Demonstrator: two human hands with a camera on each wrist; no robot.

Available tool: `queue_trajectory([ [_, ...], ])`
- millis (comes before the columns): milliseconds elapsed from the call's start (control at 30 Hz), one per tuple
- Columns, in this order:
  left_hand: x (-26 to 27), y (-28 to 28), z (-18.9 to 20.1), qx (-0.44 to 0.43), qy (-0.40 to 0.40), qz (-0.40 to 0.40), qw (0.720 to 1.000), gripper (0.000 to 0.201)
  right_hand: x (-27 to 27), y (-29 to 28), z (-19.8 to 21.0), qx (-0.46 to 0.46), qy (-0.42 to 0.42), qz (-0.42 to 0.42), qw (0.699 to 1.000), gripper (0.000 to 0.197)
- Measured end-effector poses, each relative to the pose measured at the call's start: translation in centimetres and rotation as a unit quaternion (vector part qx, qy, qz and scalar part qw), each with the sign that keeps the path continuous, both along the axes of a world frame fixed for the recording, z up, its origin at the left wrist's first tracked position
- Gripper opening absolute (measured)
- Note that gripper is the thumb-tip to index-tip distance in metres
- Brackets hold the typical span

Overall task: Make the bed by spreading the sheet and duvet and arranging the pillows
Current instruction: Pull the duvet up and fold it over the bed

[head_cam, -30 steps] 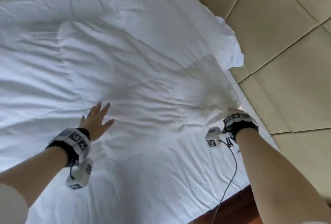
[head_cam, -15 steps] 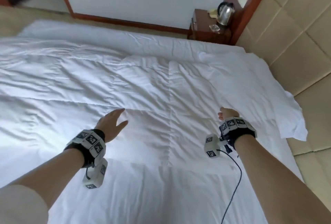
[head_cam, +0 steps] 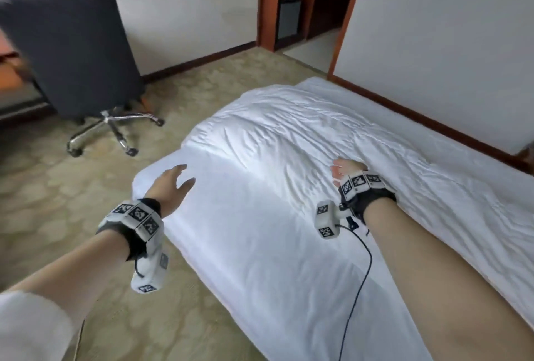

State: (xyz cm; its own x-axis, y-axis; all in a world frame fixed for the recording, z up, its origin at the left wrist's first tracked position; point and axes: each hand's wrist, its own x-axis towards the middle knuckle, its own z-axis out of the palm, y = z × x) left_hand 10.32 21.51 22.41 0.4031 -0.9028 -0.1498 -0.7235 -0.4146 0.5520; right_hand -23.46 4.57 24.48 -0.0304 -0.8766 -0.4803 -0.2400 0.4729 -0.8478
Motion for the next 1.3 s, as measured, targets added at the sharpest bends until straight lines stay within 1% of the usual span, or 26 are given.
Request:
queue_trajectory([
  [33, 3.5, 1.7, 0.6, 0.002, -0.009, 0.022, 1.000, 0.051, 3.9, 0.4, 0.6, 0.001, -0.004, 0.016, 1.000, 0.026],
  [67, 5.3, 2.4, 0.7, 0.001, -0.013, 0.033, 0.999, 0.051, 5.8, 0.5, 1.0, 0.005, -0.007, 0.019, 1.000, 0.027],
  [167, 12.2, 5.3, 1.8, -0.017, -0.018, 0.084, 0.996, 0.049, 13.3, 1.1, 2.0, 0.035, -0.071, 0.016, 0.997, 0.031],
  [233, 16.1, 6.9, 2.0, -0.030, -0.015, 0.111, 0.993, 0.048, 18.2, 1.3, 2.6, 0.050, -0.073, 0.041, 0.995, 0.032],
  [300, 18.6, 7.7, 1.9, -0.029, -0.009, 0.122, 0.992, 0.047, 21.9, 1.4, 2.9, 0.045, -0.076, 0.042, 0.995, 0.032],
  [400, 22.3, 8.0, 1.4, -0.029, -0.009, 0.128, 0.991, 0.048, 27.1, 0.5, 2.0, 0.050, -0.099, 0.039, 0.993, 0.030],
  [533, 27.5, 6.3, 1.3, -0.019, -0.013, 0.137, 0.990, 0.047, 32.9, -2.0, 0.8, 0.069, -0.105, 0.046, 0.991, 0.029],
  [633, 32.9, 2.4, 2.1, -0.028, -0.026, 0.136, 0.990, 0.047, 37.1, -5.9, 0.7, 0.067, -0.108, 0.053, 0.991, 0.030],
  [833, 41.5, -7.5, 4.5, -0.048, -0.039, 0.108, 0.992, 0.048, 44.8, -14.6, 1.6, 0.030, -0.129, -0.015, 0.991, 0.028],
  [933, 45.2, -11.3, 5.0, -0.063, -0.039, 0.093, 0.993, 0.047, 49.2, -17.8, 2.1, 0.024, -0.123, -0.020, 0.992, 0.028],
  [1033, 49.9, -14.8, 4.6, -0.055, -0.028, 0.083, 0.995, 0.046, 53.9, -20.6, 2.0, 0.046, -0.107, 0.006, 0.993, 0.023],
  [1133, 55.4, -19.1, 3.1, -0.048, -0.015, 0.079, 0.996, 0.045, 57.9, -23.8, 0.7, 0.060, -0.099, 0.002, 0.993, 0.028],
  [1167, 57.4, -20.8, 2.4, -0.040, -0.013, 0.072, 0.997, 0.045, 59.1, -25.0, 0.2, 0.060, -0.097, -0.004, 0.994, 0.029],
  [1300, 63.8, -28.1, 0.8, -0.023, 0.016, 0.026, 0.999, 0.044, 62.0, -29.1, -2.3, 0.041, -0.075, -0.087, 0.993, 0.026],
])
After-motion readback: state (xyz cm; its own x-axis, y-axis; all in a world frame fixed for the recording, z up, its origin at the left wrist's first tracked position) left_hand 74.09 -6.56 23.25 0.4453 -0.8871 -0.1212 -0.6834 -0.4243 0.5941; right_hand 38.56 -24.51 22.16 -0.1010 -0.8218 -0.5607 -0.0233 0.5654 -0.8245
